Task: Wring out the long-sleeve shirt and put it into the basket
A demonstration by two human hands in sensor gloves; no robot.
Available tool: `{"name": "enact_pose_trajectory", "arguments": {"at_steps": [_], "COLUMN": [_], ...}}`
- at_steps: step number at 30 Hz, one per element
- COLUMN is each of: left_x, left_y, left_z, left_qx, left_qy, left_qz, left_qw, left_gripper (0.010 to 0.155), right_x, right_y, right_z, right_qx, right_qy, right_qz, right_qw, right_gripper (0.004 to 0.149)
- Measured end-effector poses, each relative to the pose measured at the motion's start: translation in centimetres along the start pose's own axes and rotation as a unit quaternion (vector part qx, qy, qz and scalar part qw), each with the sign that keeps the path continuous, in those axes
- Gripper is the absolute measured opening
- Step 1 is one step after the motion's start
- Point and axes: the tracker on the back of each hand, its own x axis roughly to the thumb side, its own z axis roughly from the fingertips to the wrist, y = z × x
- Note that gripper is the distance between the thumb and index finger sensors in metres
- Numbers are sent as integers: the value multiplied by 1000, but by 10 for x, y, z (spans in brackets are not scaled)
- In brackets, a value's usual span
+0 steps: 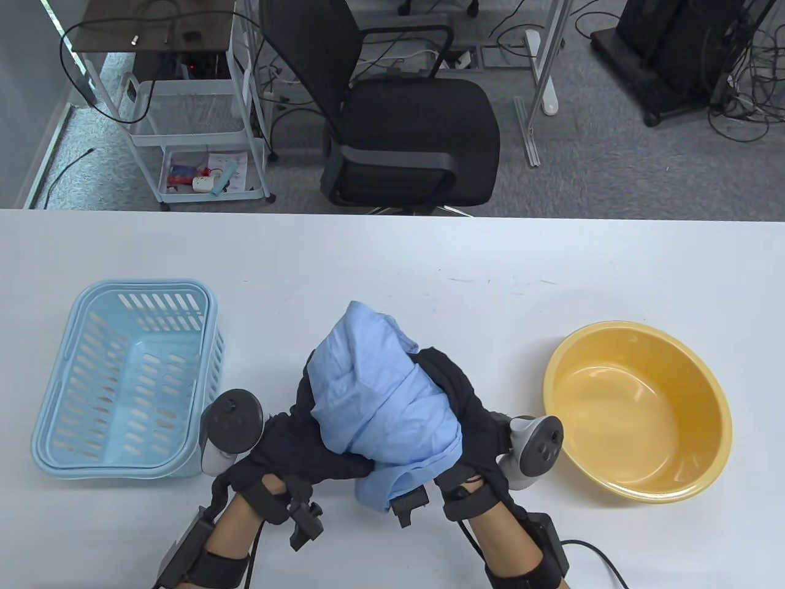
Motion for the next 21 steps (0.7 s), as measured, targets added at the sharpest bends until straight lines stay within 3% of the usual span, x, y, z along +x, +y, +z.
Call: {"name": "enact_pose_trajectory", "arguments": {"at_steps": [3,7,12,15,16,18,21], "left_x": [-3,-3,3,4,4,3,1], "left_y": [-1,3,5,6,7,9,15], "left_z": [-1,1,0,1,2,3,5], "left_qx": [0,3,12,27,37,49,66], "left_qy": [-20,-42,-54,-54,-52,-46,-38], "left_qz": [8,35,37,32,29,26,34], "left_qw": [1000,999,998,998,997,997,996], "left_gripper": [135,116,106,96,85,76,65], "right_x": [-12,-24,-29,-27,-25,-21,-13], "right_y": [18,25,28,26,25,19,3], "right_z": [5,11,11,9,8,6,0], "right_qx": [49,54,67,76,78,81,82], "right_qy": [31,59,76,71,69,62,47], "right_qz": [-63,-123,-175,-163,-150,-114,2], "right_qw": [996,989,979,981,983,988,996], "right_gripper": [58,57,57,57,57,57,57]}}
